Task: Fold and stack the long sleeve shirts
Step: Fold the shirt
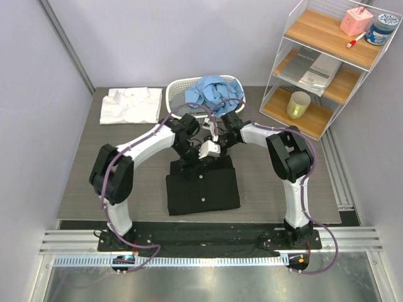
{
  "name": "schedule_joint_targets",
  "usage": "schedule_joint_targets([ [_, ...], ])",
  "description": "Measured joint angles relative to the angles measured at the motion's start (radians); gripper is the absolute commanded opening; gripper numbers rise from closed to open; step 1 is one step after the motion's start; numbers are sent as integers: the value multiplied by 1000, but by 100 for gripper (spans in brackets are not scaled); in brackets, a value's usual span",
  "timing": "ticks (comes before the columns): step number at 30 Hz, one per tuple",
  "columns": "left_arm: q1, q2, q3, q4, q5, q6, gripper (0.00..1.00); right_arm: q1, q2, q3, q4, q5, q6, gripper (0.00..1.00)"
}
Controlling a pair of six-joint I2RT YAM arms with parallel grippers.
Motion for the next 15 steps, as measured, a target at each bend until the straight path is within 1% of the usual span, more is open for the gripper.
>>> schedule_joint_targets([
  [1,0,-36,-28,2,-3,-13,63,0,-4,-10,6,-1,0,50],
  [2,0,-76,-56,5,-5,-25,69,1,-14,-31,21,-3,-3,50],
  [6,0,-230,-138,8,-3,-83,72,9,-60,-113,56,-12,-5,49],
  [8,0,-274,-168,14,0,-121,73,20,-90,-162,74,-16,-6,49],
  [10,0,-299,-211,32,8,-162,74,37,-117,-206,89,-16,-14,49],
  [15,0,-306,-306,75,32,-234,74,87,-179,-290,103,-13,-45,50],
])
